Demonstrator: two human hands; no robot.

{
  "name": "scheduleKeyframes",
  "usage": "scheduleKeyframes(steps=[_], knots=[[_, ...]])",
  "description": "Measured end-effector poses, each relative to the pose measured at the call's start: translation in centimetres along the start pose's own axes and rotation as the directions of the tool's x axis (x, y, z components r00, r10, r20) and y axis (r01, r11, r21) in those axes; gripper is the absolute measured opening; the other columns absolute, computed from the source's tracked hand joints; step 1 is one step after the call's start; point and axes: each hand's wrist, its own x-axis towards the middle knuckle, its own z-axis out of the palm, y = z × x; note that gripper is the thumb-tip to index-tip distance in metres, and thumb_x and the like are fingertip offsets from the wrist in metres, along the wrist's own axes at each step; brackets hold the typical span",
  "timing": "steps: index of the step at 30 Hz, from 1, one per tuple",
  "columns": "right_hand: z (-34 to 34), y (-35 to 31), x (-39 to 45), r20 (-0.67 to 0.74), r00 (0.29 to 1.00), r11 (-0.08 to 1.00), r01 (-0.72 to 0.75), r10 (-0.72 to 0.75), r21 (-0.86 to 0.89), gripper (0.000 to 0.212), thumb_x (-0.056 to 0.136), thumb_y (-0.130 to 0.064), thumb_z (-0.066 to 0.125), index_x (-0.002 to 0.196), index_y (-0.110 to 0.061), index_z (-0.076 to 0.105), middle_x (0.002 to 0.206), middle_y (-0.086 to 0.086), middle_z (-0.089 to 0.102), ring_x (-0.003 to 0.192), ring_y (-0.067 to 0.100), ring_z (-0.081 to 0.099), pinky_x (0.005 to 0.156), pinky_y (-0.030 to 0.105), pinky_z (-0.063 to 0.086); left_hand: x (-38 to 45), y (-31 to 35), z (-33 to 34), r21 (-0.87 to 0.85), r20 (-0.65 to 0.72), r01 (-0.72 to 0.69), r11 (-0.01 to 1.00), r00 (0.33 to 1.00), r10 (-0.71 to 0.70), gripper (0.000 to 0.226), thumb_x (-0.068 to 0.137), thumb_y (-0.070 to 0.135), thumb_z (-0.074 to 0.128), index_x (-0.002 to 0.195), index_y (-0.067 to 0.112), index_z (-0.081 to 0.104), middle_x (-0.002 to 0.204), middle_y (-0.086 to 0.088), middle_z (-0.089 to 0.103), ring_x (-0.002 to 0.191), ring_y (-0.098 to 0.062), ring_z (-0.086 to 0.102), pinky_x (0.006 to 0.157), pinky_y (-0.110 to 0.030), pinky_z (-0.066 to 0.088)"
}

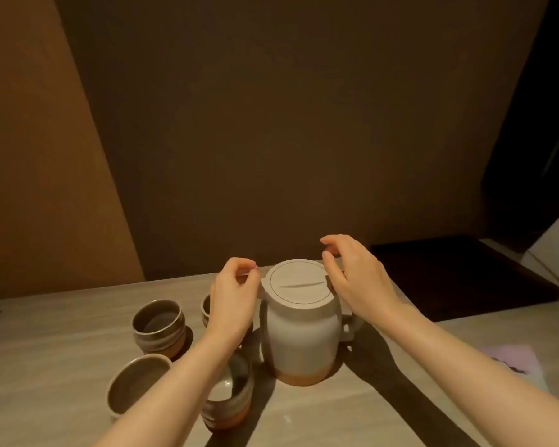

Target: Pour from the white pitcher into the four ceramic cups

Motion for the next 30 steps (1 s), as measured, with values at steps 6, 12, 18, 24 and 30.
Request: scheduleKeyframes(steps=[6, 12, 18, 24, 30], knots=[[1.2, 2.0, -2.0, -0.024, 0.968, 0.961, -0.244, 0.249, 0.128, 0.032, 0.100, -0.031, 0.045, 0.131, -0.022, 0.052, 0.117, -0.008, 0.057, 0.102, 0.007, 0.054, 0.082, 0.025, 0.047, -2.3, 0.0, 1.7, -0.139, 0.031, 0.199, 0.970, 0.980, -0.196, 0.023, 0.095, 0.026, 0.053, 0.118, 0.027, 0.047, 0.108, 0.009, 0.057, 0.095, -0.003, 0.053, 0.078, -0.021, 0.042], [2.1, 3.7, -2.4, 0.075, 0.882, 0.739, -0.434, 0.465, 0.516, 0.032, 0.096, -0.029, 0.056, 0.126, -0.020, 0.054, 0.116, -0.001, 0.058, 0.101, 0.010, 0.057, 0.076, 0.018, 0.046, -2.9, 0.6, 2.9, -0.335, 0.040, 0.432, 0.837, 0.894, -0.446, 0.036, 0.096, 0.031, 0.050, 0.129, 0.015, 0.051, 0.106, 0.003, 0.059, 0.098, -0.014, 0.052, 0.084, -0.033, 0.039], [2.5, 4.6, -2.1, 0.225, 0.812, 0.509, -0.526, 0.538, 0.682, 0.040, 0.089, -0.036, 0.066, 0.122, -0.016, 0.055, 0.110, 0.004, 0.064, 0.088, 0.017, 0.068, 0.074, 0.024, 0.051, -3.6, 1.0, 4.0, -0.405, 0.109, 0.488, 0.773, 0.865, -0.489, 0.029, 0.098, 0.042, 0.042, 0.119, 0.026, 0.055, 0.098, 0.015, 0.057, 0.090, -0.007, 0.049, 0.087, -0.033, 0.032], [2.8, 4.8, -2.3, 0.310, 0.809, 0.445, -0.547, 0.500, 0.710, 0.040, 0.088, -0.045, 0.061, 0.080, -0.006, 0.065, 0.067, 0.006, 0.063, 0.067, 0.019, 0.059, 0.070, 0.031, 0.048, -4.1, 1.0, 4.8, -0.453, 0.133, 0.523, 0.722, 0.841, -0.525, 0.052, 0.094, 0.052, 0.047, 0.137, 0.021, 0.048, 0.118, 0.006, 0.059, 0.093, -0.011, 0.047, 0.089, -0.033, 0.031], [2.4, 4.9, -2.8, 0.252, 0.855, 0.469, -0.469, 0.453, 0.749, 0.038, 0.086, -0.040, 0.065, 0.059, -0.014, 0.060, 0.045, -0.005, 0.047, 0.048, 0.011, 0.045, 0.054, 0.030, 0.041, -4.5, 1.4, 5.4, -0.430, 0.106, 0.476, 0.767, 0.870, -0.481, 0.056, 0.095, 0.049, 0.048, 0.143, 0.023, 0.040, 0.134, 0.005, 0.053, 0.106, -0.013, 0.046, 0.091, -0.032, 0.033]])
